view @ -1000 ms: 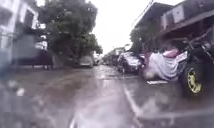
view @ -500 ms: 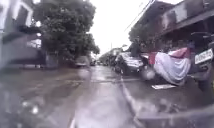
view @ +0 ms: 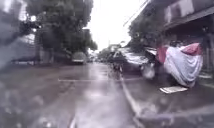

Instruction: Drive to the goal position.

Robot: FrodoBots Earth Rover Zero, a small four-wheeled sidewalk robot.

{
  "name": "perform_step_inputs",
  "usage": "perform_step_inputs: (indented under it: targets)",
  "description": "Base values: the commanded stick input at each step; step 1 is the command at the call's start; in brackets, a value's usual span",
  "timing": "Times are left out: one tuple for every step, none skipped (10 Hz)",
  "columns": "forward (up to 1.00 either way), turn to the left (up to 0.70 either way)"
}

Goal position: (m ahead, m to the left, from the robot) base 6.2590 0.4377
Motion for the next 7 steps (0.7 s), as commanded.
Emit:
perform_step_inputs:
  targets:
    - [1.00, 0.21]
    - [1.00, 0.27]
    - [1.00, 0.09]
    - [1.00, 0.00]
    - [1.00, 0.00]
    - [1.00, 0.00]
    - [1.00, 0.00]
